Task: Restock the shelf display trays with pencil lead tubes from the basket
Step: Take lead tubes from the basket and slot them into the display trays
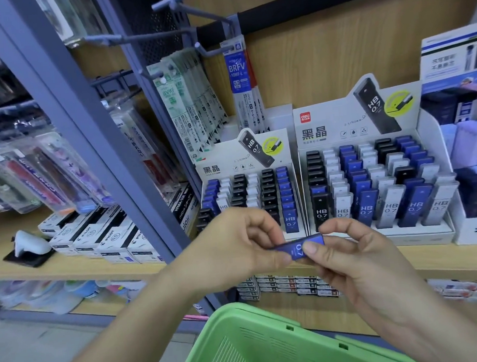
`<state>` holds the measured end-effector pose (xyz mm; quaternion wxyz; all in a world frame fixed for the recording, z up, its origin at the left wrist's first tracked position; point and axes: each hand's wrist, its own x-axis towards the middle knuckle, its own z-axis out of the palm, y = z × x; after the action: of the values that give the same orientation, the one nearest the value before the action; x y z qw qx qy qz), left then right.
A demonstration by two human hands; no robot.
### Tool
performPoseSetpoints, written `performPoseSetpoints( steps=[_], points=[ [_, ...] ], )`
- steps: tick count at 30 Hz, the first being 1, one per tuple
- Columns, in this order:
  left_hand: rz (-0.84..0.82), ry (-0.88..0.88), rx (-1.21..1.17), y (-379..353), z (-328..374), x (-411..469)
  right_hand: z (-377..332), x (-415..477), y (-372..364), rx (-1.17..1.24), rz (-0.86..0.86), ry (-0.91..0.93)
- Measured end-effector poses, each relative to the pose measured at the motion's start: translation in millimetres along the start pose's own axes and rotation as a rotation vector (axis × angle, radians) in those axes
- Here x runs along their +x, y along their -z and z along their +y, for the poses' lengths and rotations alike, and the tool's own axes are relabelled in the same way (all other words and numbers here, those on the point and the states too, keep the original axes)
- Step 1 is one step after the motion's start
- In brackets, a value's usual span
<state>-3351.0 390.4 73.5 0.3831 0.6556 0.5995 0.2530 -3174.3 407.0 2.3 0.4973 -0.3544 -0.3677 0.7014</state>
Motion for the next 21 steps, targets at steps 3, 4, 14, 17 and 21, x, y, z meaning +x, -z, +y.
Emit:
performPoseSetpoints(
  steps=[3,4,14,17,21],
  points=[
    [-0.094,-0.059,0.116,-14,-1,-7,7,1,-5,-0.089,-0.007,0.028],
    [-0.094,-0.11,0.182,-18,-2,-10,9,0,-8,-0.105,-0.029,0.036],
    [0.641,-0.101,0.213,50,-33,2,10,0,-4,-0.763,-0.002,0.189],
    [0.631,-0.072,0.451,48,-47,6,13,1,0,-1.082,-0.076,0.342],
    [0.551,-0.094,0.576,40,-53,11,19,5,5,-1.385,-0.181,0.424]
  ],
)
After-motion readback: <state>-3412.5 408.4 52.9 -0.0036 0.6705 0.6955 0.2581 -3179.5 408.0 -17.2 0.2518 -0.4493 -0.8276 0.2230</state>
